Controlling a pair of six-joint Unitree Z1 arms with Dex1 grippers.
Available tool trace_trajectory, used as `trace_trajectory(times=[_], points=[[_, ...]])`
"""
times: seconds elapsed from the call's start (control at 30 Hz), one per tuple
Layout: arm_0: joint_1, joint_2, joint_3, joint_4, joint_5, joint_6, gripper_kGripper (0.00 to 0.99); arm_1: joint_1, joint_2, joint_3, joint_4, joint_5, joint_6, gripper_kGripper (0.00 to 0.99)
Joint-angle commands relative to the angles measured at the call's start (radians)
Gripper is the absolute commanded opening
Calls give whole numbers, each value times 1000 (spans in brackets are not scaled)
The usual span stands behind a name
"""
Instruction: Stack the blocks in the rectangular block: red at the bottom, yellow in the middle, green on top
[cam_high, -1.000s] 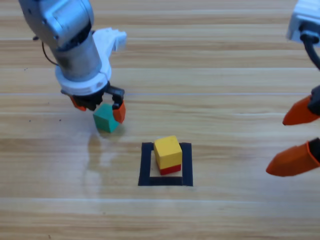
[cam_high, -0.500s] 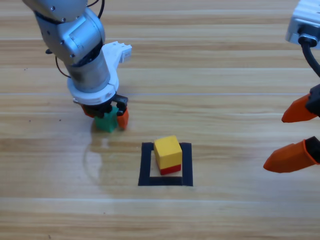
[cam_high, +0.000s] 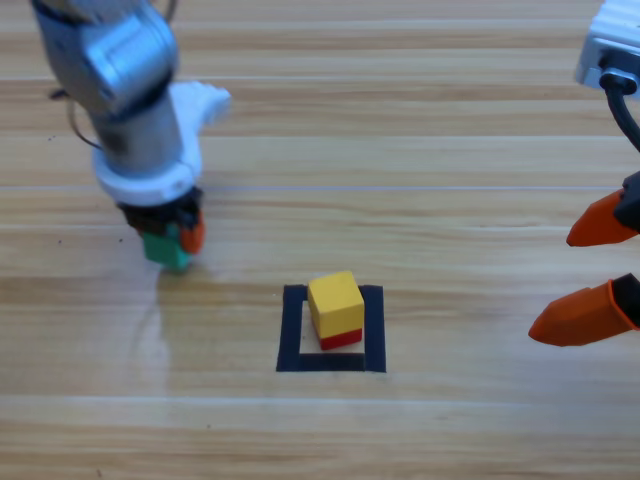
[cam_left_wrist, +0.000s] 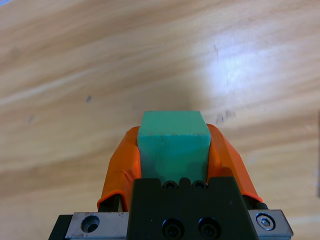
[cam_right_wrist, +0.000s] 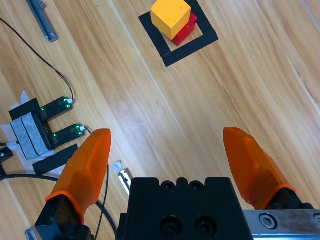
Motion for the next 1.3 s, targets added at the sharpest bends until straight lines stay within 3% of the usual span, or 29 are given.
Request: trace_trajectory(times=[0.03, 0.17, 0.23, 0.4, 0.63, 1.07, 1.3], points=[[-30, -163, -192, 199, 0, -101, 0, -25, -55, 27, -13, -5, 3, 990], [-153, -43, -562, 476, 31, -224, 0, -25, -50, 16, -8, -3, -5, 990], [-205, -19, -648, 532, 32, -282, 0, -25, -50, 7, -2, 10, -11, 990], [-298, 11, -714, 589, 34, -437, 0, -19, -46, -19, 6, 44, -17, 990], [-357, 44, -723, 614, 64, -628, 0, 93, 39, -73, 32, 56, -41, 990], [-422, 149, -716, 654, 121, -1040, 5, 96, 8, -67, 49, 53, -49, 990], [-453, 186, -737, 657, 124, -1068, 6, 94, 4, -59, 50, 49, -58, 990]])
